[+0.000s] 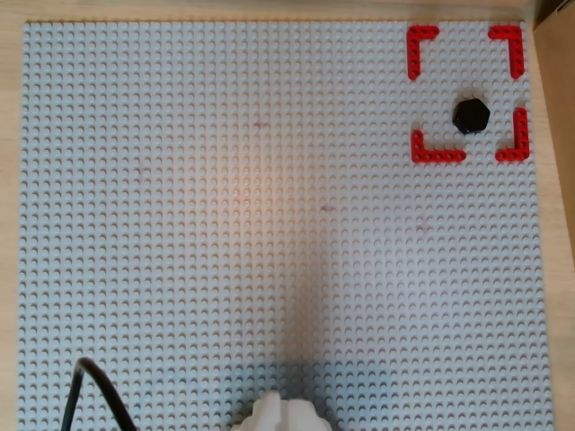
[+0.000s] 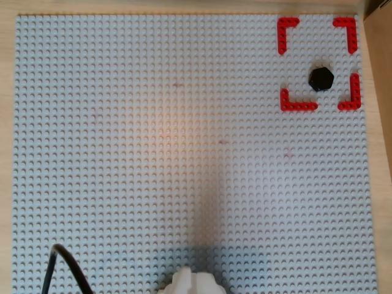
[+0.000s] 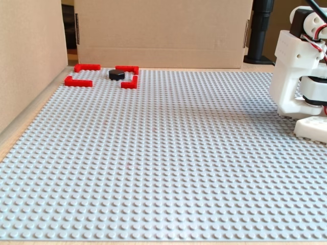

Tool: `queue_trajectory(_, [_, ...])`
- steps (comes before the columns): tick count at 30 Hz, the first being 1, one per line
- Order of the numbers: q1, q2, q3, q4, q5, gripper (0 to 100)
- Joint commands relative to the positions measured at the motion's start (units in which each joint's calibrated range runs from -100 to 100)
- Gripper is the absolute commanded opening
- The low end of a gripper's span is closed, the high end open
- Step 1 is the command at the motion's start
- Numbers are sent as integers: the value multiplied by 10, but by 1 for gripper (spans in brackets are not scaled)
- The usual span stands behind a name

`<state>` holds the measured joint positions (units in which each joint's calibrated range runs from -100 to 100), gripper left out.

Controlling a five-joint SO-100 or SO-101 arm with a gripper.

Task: Grab the Lego and store it in red box

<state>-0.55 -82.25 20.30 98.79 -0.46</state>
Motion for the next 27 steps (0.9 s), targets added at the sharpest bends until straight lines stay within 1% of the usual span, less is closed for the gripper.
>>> queue_trajectory(1, [1,-52,12,0,3,1])
queue_trajectory(11, [1,-170,28,1,4,1])
queue_trajectory(27, [-1,-170,32,1,3,1])
